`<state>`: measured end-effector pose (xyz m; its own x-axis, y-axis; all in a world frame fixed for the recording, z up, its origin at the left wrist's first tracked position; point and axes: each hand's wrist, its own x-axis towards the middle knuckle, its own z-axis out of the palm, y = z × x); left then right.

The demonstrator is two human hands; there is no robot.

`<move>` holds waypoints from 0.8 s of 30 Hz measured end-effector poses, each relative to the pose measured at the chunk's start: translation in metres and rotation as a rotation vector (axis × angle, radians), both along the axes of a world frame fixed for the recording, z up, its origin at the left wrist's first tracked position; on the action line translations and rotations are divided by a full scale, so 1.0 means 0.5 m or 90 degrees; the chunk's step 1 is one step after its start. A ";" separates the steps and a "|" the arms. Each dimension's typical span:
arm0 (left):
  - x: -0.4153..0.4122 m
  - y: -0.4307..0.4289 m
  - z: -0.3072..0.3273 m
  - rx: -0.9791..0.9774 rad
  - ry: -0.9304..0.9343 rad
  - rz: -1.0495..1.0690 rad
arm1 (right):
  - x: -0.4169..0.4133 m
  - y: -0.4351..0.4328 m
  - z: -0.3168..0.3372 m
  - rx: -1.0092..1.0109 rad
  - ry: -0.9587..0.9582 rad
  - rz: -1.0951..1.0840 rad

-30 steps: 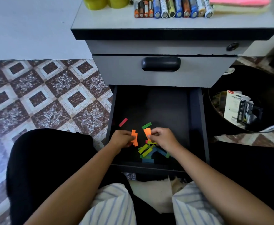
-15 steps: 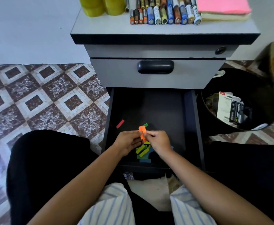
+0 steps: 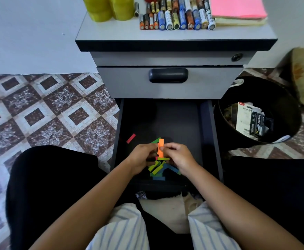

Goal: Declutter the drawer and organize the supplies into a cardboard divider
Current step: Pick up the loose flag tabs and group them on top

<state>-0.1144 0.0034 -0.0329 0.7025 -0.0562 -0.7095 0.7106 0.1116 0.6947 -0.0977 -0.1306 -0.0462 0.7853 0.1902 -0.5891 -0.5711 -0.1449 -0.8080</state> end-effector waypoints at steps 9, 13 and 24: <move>-0.004 0.021 -0.010 -0.195 0.060 -0.012 | 0.007 -0.010 0.031 0.269 0.206 -0.117; -0.005 0.023 -0.012 -0.239 0.027 -0.003 | 0.003 -0.009 0.039 0.276 0.221 -0.056; 0.003 0.041 -0.007 -0.257 0.048 0.046 | 0.027 -0.030 0.081 -0.243 -0.375 0.387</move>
<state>-0.1131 0.0236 -0.0364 0.6622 -0.2928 -0.6897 0.7378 0.4156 0.5320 -0.0840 -0.1455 -0.0058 0.8064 0.5429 -0.2344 0.1775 -0.6003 -0.7798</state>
